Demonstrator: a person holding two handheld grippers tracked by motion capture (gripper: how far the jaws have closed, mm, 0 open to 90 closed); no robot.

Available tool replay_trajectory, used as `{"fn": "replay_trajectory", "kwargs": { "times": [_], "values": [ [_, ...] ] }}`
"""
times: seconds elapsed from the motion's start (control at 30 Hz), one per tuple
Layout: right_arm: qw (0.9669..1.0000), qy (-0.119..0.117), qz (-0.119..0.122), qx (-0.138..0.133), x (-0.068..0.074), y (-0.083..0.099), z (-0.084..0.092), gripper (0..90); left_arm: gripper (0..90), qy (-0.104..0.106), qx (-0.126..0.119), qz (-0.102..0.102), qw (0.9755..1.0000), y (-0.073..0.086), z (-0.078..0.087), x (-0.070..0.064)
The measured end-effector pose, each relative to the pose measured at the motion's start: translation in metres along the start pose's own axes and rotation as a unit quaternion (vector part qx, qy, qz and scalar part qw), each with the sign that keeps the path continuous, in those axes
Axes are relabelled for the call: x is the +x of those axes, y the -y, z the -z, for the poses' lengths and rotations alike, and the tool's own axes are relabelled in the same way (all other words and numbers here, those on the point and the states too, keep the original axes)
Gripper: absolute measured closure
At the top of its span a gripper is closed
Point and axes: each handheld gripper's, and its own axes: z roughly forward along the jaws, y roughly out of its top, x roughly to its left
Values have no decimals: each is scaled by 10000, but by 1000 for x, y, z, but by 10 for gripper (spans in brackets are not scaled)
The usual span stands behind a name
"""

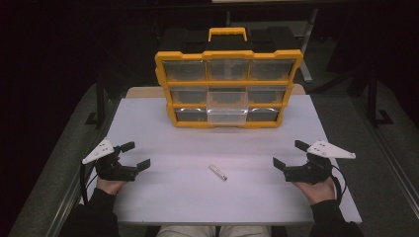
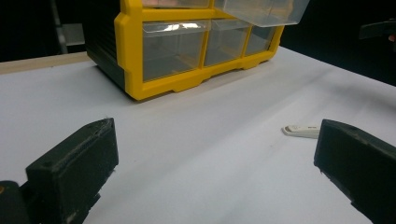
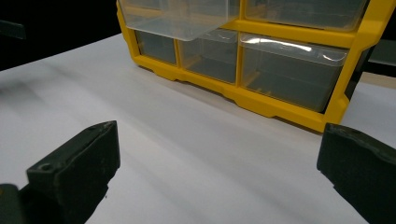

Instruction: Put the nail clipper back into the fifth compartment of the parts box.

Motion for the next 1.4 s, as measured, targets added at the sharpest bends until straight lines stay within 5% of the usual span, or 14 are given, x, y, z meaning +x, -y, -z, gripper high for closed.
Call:
{"fn": "replay_trajectory", "kwargs": {
  "times": [1.03,1.4],
  "values": [
    [9999,5,67,-116,7,-5,-1,0,0,-79,-21,-84,9999,0,1,-2],
    [9996,-159,227,-11,17,-15,-8,0,0,-119,-28,-70,9999,1,1,-3]
  ]
}}
